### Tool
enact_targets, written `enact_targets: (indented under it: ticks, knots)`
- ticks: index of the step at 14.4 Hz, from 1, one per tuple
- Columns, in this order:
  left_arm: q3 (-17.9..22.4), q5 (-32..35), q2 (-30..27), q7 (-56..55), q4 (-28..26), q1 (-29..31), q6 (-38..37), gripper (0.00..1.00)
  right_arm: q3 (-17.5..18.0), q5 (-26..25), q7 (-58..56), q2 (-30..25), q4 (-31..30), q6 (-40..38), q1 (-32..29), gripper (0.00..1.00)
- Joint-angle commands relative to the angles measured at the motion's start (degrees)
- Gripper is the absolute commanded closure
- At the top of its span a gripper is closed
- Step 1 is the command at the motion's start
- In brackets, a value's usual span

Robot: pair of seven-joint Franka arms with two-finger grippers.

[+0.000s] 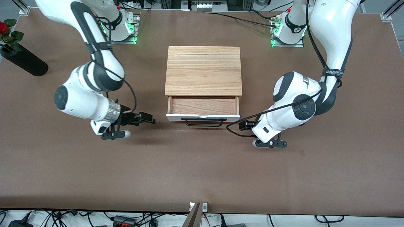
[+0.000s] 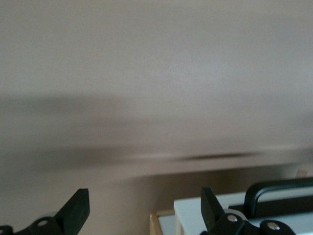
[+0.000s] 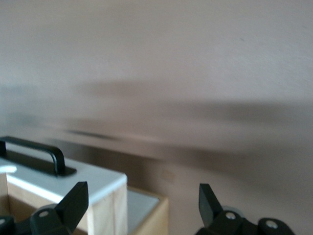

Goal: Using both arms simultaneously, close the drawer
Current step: 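Move the left gripper and the right gripper to the drawer front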

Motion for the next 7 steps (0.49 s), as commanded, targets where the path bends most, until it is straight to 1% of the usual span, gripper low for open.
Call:
enact_targets:
  ticks: [1, 2, 4, 5, 7]
  knots:
    - [-1.2, -0.4, 1.9, -1.2, 1.9, -0.6, 1.4, 0.00, -0.3, 0.8, 5.2, 1.9, 1.0, 5.9, 4.2, 0.00]
    - [-2.0, -0.3, 2.2, -1.3, 1.8, -0.6, 2.2, 0.00, -0.3, 0.8, 7.6, 2.8, 1.0, 8.9, 6.0, 0.00]
    - [-2.4, -0.4, 2.3, -2.0, 1.3, -0.7, 2.4, 0.00, -0.3, 0.8, 10.7, 4.7, 0.7, 13.4, 8.9, 0.00]
    - [-3.6, -0.4, 2.2, -2.6, 1.0, -0.7, 1.9, 0.00, -0.3, 0.8, 10.8, 5.2, 0.5, 14.9, 9.7, 0.00]
    - [-4.7, -0.2, 1.6, -3.4, -1.3, -0.6, 1.5, 0.00, -0.3, 0.8, 11.8, 5.8, 0.4, 15.4, 11.0, 0.00]
